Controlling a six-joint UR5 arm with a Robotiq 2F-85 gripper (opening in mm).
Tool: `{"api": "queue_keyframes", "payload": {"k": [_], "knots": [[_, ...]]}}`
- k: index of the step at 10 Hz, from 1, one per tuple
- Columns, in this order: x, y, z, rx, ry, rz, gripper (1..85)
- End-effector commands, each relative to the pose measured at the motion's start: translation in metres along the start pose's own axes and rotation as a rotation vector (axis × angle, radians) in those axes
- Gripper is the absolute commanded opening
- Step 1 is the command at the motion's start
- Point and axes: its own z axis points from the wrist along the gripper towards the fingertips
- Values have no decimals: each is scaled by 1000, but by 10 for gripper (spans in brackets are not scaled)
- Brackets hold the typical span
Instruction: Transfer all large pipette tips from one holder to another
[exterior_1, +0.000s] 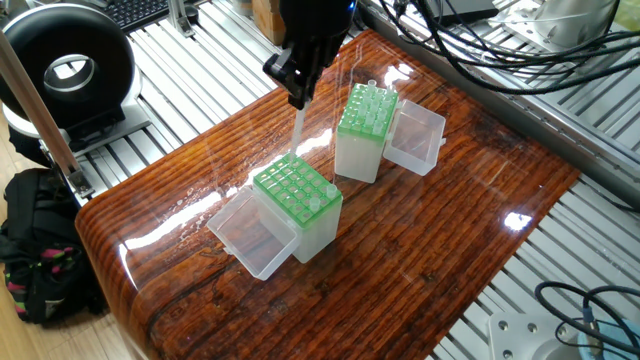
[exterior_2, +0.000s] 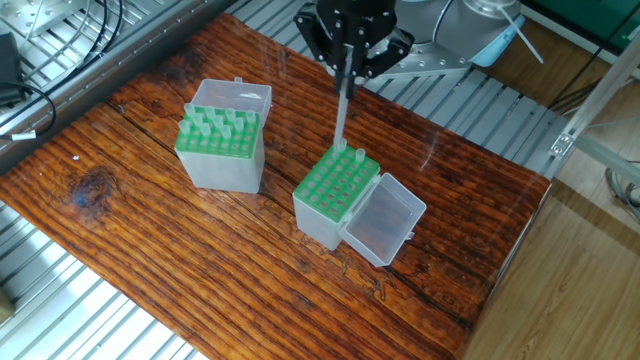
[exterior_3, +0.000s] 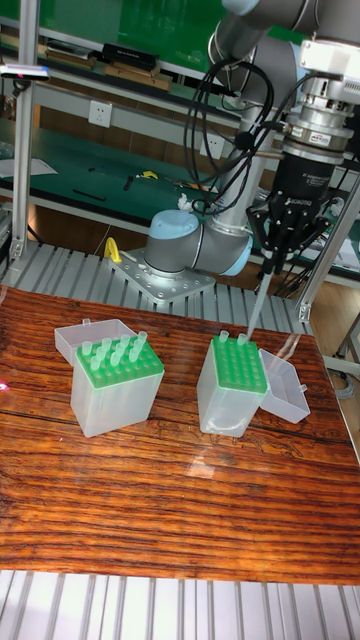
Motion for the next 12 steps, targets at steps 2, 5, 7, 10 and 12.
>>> {"api": "queue_keyframes", "payload": {"k": [2, 5, 7, 10, 12], "knots": [[3, 2, -1, -16, 13, -146, 113], [2, 44, -4, -21, 15, -41, 110], [-3, 66, -3, -22, -9, 7, 107], [8, 77, 5, -7, -27, 41, 83], [7, 69, 6, -18, -49, 22, 80]]}}
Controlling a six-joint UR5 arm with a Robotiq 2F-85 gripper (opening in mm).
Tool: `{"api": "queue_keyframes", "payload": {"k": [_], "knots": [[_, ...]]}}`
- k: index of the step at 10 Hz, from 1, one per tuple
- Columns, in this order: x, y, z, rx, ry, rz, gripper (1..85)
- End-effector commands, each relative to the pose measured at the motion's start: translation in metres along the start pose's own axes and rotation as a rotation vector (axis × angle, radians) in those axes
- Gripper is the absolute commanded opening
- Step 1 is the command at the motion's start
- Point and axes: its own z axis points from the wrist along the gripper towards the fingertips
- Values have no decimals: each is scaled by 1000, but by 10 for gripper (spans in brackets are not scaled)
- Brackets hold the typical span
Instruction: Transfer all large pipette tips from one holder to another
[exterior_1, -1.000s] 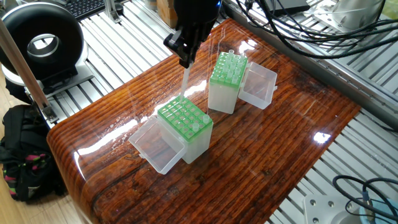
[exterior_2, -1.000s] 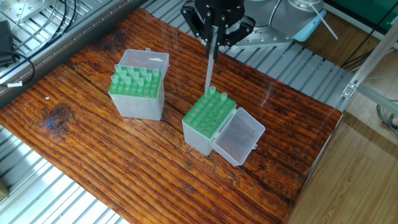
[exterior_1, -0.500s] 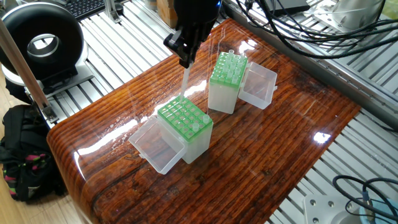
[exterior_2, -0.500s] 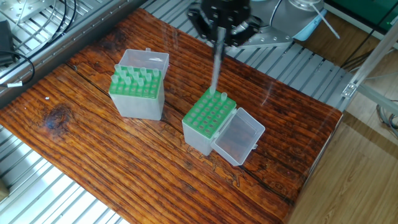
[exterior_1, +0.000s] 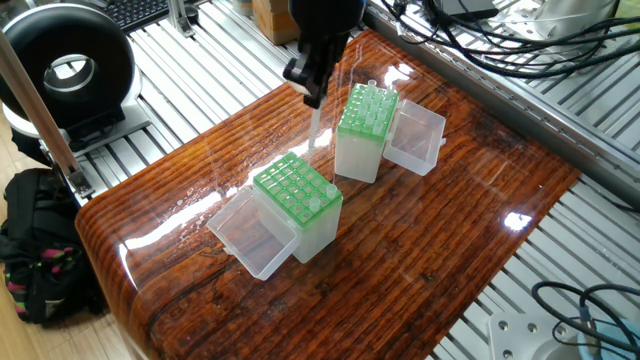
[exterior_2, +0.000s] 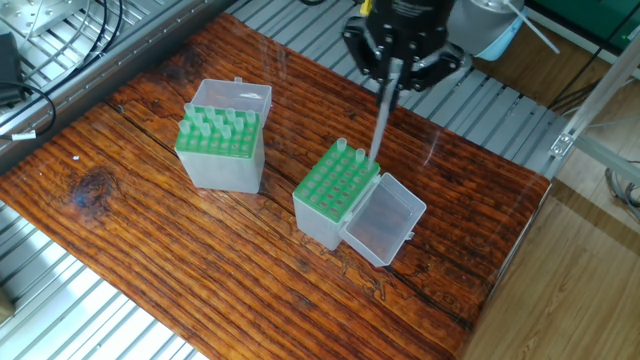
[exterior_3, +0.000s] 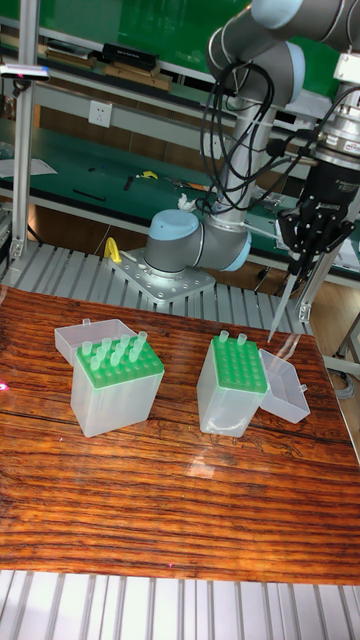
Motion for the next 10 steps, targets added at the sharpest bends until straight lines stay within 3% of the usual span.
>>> {"api": "queue_keyframes", "payload": {"k": [1, 4, 10], "knots": [[0, 2, 4, -15, -25, 1, 80], [0, -16, 16, -19, -27, -26, 83], [9, -16, 27, -12, -20, -33, 87]]}}
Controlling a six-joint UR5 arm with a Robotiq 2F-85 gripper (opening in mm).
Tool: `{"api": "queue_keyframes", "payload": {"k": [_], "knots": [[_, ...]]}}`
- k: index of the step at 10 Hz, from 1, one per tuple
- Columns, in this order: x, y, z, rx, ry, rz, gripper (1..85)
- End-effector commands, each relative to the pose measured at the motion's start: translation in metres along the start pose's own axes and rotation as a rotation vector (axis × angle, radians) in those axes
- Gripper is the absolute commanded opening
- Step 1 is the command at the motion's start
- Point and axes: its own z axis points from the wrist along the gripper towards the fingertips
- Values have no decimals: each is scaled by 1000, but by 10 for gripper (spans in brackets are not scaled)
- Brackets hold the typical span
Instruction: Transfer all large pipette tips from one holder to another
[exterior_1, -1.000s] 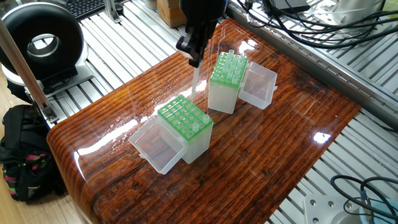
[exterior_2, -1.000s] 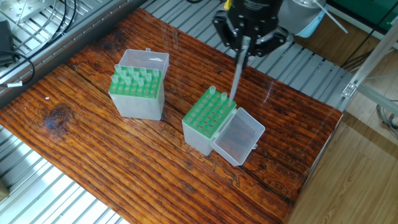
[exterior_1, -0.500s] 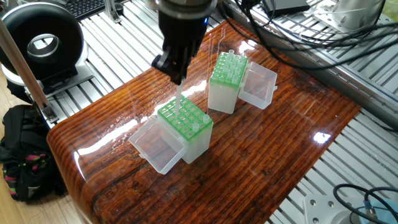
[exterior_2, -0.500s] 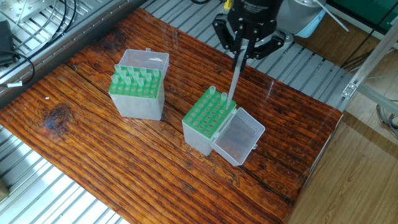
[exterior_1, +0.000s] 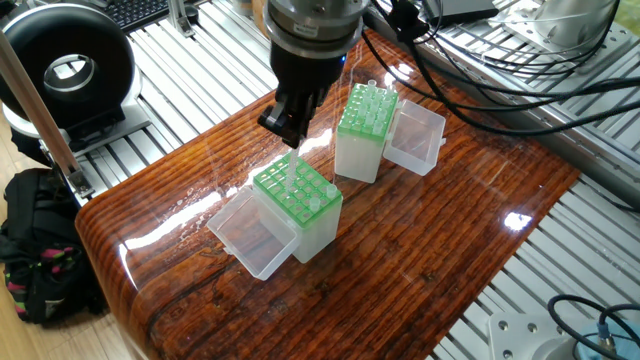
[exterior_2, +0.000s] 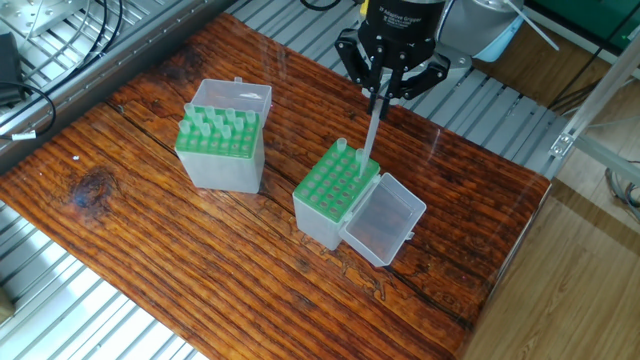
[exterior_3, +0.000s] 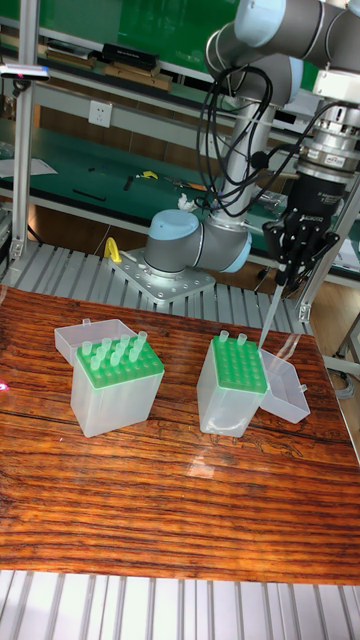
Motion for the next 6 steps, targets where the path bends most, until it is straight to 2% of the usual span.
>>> {"api": "queue_keyframes", "payload": {"k": [1, 6], "knots": [[5, 1, 3, -14, 9, -7, 87], [17, 5, 4, -18, 42, -14, 87]]}}
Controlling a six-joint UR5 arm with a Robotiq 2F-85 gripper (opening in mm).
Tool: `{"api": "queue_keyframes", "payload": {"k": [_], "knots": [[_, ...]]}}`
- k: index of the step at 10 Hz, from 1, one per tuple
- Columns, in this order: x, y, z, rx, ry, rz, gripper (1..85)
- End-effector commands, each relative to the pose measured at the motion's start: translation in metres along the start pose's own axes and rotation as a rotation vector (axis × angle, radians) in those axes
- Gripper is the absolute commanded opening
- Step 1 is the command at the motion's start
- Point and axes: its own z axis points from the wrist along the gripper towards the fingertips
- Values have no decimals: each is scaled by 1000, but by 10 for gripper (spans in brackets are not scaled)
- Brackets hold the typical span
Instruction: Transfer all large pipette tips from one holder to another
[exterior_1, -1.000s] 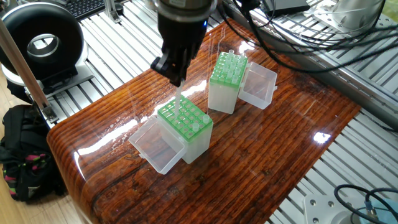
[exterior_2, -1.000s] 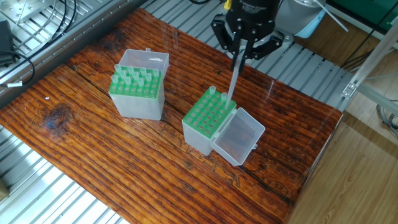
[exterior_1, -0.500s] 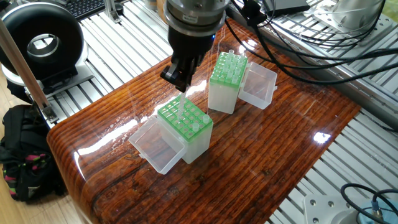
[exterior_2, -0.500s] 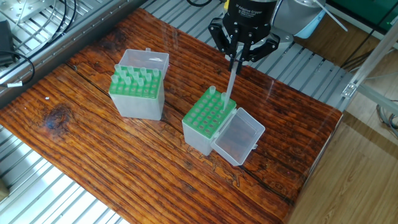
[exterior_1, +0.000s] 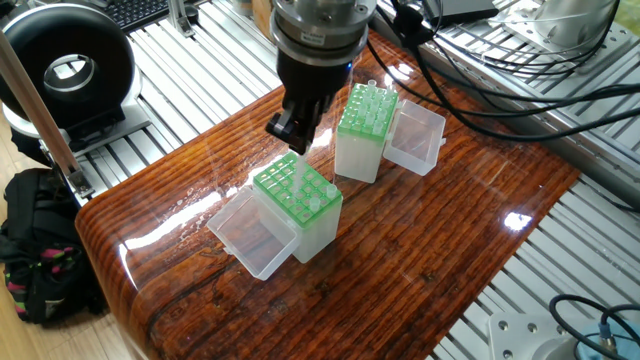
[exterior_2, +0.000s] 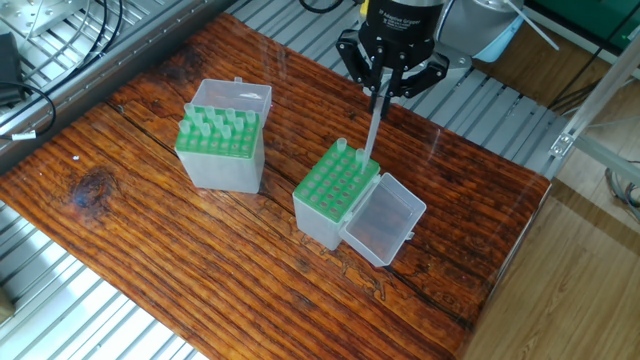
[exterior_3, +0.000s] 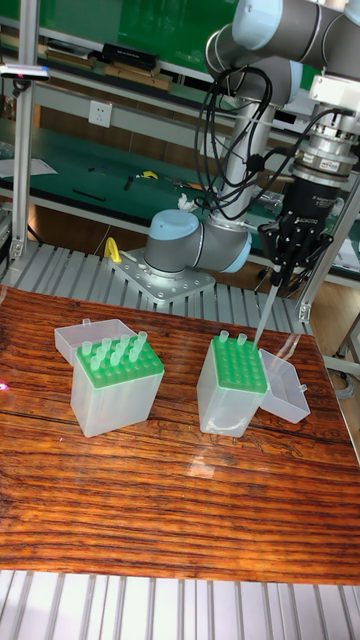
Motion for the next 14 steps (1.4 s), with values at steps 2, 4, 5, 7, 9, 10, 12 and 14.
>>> {"api": "queue_keyframes", "payload": {"k": [2, 4, 5, 7, 9, 10, 12, 14], "knots": [[5, 3, 0, -11, 15, -4, 87], [6, 3, 1, -10, 17, -4, 87], [5, 4, 1, -14, 16, -3, 87], [4, 5, 1, -18, 11, -3, 87], [2, 5, 2, -18, 8, -2, 87], [2, 5, 2, -18, 8, -1, 87], [4, 2, 3, -10, 20, 1, 87], [6, 1, 4, -12, 28, 1, 87]]}}
